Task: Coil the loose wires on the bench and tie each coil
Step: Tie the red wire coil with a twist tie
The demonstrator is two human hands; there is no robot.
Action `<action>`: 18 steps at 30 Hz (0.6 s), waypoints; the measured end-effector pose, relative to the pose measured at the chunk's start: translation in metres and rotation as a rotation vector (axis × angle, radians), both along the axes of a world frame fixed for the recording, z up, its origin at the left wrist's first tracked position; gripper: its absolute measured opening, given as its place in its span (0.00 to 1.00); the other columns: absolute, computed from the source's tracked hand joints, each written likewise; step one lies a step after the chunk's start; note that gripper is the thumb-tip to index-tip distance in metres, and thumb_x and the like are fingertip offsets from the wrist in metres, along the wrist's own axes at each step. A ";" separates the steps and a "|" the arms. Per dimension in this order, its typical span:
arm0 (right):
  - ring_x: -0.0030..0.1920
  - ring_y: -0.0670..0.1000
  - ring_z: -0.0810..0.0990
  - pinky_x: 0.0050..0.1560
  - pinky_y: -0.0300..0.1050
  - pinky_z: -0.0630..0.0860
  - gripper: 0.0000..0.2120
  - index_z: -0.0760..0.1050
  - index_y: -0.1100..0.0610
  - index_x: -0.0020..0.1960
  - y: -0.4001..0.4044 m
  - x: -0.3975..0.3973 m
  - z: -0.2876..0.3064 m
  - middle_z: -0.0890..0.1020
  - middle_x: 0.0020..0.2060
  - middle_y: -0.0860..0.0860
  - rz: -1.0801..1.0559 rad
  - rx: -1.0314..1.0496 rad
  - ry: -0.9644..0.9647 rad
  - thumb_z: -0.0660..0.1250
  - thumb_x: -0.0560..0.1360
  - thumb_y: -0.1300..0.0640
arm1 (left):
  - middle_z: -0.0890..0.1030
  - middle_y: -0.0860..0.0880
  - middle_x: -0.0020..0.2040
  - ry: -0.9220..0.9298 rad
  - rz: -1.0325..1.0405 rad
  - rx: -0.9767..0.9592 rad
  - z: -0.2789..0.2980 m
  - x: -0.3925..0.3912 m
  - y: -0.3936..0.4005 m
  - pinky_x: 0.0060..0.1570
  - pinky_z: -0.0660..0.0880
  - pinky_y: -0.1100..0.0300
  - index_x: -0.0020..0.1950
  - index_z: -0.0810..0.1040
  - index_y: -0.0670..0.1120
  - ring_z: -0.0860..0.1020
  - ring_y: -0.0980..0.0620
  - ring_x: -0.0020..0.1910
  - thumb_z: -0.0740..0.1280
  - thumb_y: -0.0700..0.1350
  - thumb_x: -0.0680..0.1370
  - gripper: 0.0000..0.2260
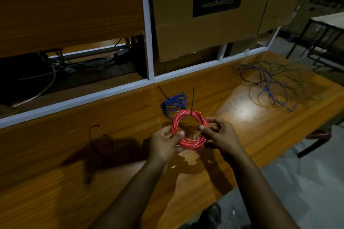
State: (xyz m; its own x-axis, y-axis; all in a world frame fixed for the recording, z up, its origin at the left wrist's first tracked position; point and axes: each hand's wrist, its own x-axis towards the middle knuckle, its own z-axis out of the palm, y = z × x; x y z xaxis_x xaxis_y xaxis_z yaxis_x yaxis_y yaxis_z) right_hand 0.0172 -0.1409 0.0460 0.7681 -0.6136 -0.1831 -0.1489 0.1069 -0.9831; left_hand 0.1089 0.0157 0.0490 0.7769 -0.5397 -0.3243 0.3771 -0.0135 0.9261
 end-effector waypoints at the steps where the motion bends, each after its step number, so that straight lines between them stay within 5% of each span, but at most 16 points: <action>1: 0.42 0.58 0.86 0.40 0.58 0.84 0.15 0.75 0.59 0.60 -0.018 0.005 0.003 0.86 0.44 0.59 -0.009 -0.007 -0.006 0.73 0.75 0.61 | 0.84 0.42 0.53 0.006 0.046 -0.017 0.002 0.000 -0.019 0.43 0.83 0.52 0.60 0.78 0.44 0.85 0.46 0.47 0.69 0.36 0.78 0.12; 4: 0.44 0.58 0.87 0.41 0.59 0.84 0.16 0.75 0.58 0.60 -0.079 0.021 0.008 0.86 0.46 0.57 0.010 -0.041 -0.011 0.73 0.75 0.59 | 0.83 0.42 0.54 0.028 0.201 -0.022 0.003 0.002 -0.083 0.42 0.84 0.52 0.60 0.73 0.45 0.85 0.44 0.48 0.70 0.36 0.77 0.14; 8: 0.46 0.54 0.86 0.39 0.48 0.84 0.17 0.73 0.56 0.65 -0.158 0.051 0.003 0.83 0.52 0.56 0.080 -0.115 0.067 0.70 0.77 0.56 | 0.79 0.40 0.60 0.074 0.275 -0.003 -0.004 0.013 -0.160 0.43 0.82 0.58 0.65 0.71 0.41 0.81 0.43 0.56 0.69 0.34 0.77 0.17; 11: 0.51 0.56 0.85 0.48 0.53 0.84 0.13 0.73 0.54 0.65 -0.200 0.079 -0.003 0.81 0.56 0.56 0.249 -0.068 0.158 0.65 0.81 0.58 | 0.76 0.44 0.61 0.114 0.325 0.036 -0.014 0.027 -0.199 0.50 0.80 0.58 0.68 0.70 0.43 0.78 0.45 0.60 0.68 0.35 0.78 0.19; 14: 0.51 0.57 0.84 0.49 0.53 0.83 0.12 0.75 0.52 0.63 -0.222 0.104 -0.015 0.82 0.55 0.55 0.357 -0.003 0.212 0.64 0.80 0.60 | 0.79 0.47 0.59 0.057 0.319 0.252 -0.031 0.039 -0.216 0.63 0.75 0.48 0.61 0.74 0.50 0.79 0.44 0.60 0.69 0.40 0.79 0.12; 18: 0.46 0.52 0.83 0.40 0.40 0.78 0.12 0.76 0.59 0.63 -0.233 0.127 -0.048 0.83 0.52 0.53 0.350 -0.379 0.241 0.65 0.80 0.61 | 0.79 0.44 0.62 -0.107 0.133 0.602 -0.035 0.039 -0.216 0.54 0.70 0.61 0.71 0.69 0.45 0.77 0.43 0.62 0.62 0.45 0.83 0.16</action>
State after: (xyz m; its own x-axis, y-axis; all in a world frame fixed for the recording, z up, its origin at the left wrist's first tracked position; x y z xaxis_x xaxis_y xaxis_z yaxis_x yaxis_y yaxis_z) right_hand 0.1445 -0.3741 -0.0022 0.9014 -0.3868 -0.1948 -0.3366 -0.3427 -0.8771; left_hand 0.1476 -0.2007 0.0137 0.8701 -0.1824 -0.4580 0.3171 -0.5042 0.8033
